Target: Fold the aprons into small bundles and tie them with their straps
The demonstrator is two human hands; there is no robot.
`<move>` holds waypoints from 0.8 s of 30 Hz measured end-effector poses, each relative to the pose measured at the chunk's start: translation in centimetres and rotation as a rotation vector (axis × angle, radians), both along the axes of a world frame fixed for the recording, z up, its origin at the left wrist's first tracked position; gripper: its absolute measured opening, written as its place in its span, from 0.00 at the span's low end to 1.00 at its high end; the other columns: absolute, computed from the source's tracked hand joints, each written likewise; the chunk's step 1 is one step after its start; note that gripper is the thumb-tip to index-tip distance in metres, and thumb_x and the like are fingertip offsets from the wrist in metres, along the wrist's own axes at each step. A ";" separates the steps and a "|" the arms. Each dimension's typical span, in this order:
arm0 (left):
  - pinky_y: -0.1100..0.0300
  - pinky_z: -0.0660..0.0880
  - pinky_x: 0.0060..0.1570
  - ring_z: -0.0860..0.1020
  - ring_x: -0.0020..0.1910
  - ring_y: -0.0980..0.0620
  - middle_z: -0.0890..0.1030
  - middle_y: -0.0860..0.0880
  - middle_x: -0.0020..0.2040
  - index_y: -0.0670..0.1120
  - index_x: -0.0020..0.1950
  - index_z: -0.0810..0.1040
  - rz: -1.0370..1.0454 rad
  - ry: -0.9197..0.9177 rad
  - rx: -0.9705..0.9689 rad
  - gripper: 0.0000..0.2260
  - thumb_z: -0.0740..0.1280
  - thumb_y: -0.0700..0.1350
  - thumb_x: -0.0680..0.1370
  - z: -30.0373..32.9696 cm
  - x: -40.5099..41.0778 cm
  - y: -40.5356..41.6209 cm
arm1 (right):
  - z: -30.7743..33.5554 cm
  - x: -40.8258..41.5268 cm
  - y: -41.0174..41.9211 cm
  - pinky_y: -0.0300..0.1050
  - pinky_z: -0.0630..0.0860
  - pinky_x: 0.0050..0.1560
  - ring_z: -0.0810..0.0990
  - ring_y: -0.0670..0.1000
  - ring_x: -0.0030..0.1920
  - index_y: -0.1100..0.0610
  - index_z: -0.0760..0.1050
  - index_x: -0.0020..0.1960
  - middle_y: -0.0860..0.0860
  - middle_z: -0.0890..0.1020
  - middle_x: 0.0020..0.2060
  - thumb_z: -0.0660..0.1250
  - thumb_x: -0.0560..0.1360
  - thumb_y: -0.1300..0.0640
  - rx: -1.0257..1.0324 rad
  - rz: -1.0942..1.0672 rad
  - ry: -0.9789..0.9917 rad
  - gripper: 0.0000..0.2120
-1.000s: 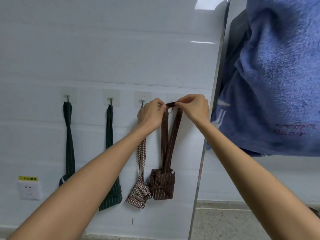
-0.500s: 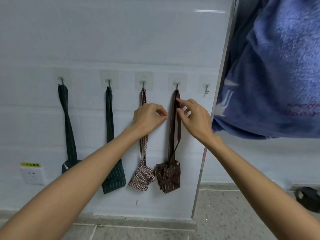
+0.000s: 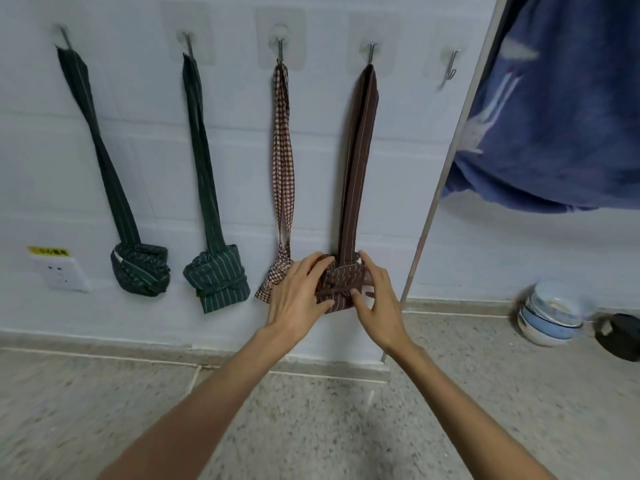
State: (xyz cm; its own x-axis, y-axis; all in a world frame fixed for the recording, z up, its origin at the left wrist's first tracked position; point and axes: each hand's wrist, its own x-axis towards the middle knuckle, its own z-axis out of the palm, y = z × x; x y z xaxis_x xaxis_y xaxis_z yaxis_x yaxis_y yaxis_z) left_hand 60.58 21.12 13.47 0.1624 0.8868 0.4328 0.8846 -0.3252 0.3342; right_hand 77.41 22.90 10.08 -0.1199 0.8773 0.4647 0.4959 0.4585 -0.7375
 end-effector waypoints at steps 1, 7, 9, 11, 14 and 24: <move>0.57 0.63 0.60 0.69 0.65 0.51 0.70 0.54 0.69 0.51 0.72 0.66 0.023 0.042 0.054 0.34 0.74 0.51 0.69 -0.4 0.0 0.2 | -0.1 -0.4 0.0 0.37 0.73 0.56 0.71 0.36 0.58 0.46 0.57 0.75 0.46 0.70 0.62 0.63 0.77 0.62 0.018 -0.007 0.020 0.30; 0.60 0.59 0.50 0.74 0.57 0.50 0.79 0.53 0.59 0.49 0.65 0.73 -0.003 0.239 0.292 0.33 0.79 0.52 0.62 -0.5 -0.4 0.4 | -1.0 -0.2 -1.6 0.44 0.78 0.48 0.75 0.41 0.53 0.45 0.60 0.72 0.46 0.71 0.58 0.66 0.75 0.59 0.139 -0.126 0.009 0.29; 0.59 0.58 0.54 0.72 0.62 0.50 0.77 0.53 0.63 0.49 0.68 0.70 -0.011 0.249 0.232 0.33 0.76 0.50 0.66 -0.4 -0.3 0.5 | -1.2 -0.3 -1.6 0.46 0.79 0.46 0.75 0.41 0.52 0.44 0.58 0.73 0.46 0.70 0.59 0.65 0.76 0.58 0.131 -0.137 -0.012 0.30; 0.59 0.56 0.58 0.67 0.66 0.51 0.72 0.53 0.67 0.50 0.71 0.66 -0.016 0.244 0.158 0.32 0.73 0.50 0.70 -0.2 0.1 0.3 | -0.9 -0.6 -1.4 0.50 0.80 0.43 0.74 0.40 0.48 0.44 0.57 0.73 0.46 0.70 0.60 0.65 0.76 0.58 0.083 -0.160 -0.004 0.30; 0.59 0.56 0.62 0.62 0.69 0.52 0.69 0.54 0.70 0.50 0.73 0.63 -0.024 0.259 0.120 0.32 0.71 0.52 0.72 0.5 0.4 0.5 | 0.0 -0.7 -1.3 0.44 0.79 0.40 0.73 0.40 0.48 0.47 0.60 0.72 0.47 0.69 0.60 0.66 0.73 0.59 0.132 -0.195 -0.053 0.31; 0.57 0.56 0.67 0.59 0.71 0.52 0.65 0.55 0.72 0.54 0.75 0.56 -0.050 0.095 0.047 0.40 0.74 0.52 0.69 0.8 0.0 0.0 | 0.3 -0.2 -1.1 0.42 0.78 0.33 0.78 0.46 0.47 0.47 0.59 0.74 0.47 0.70 0.64 0.68 0.73 0.58 0.159 -0.208 -0.166 0.32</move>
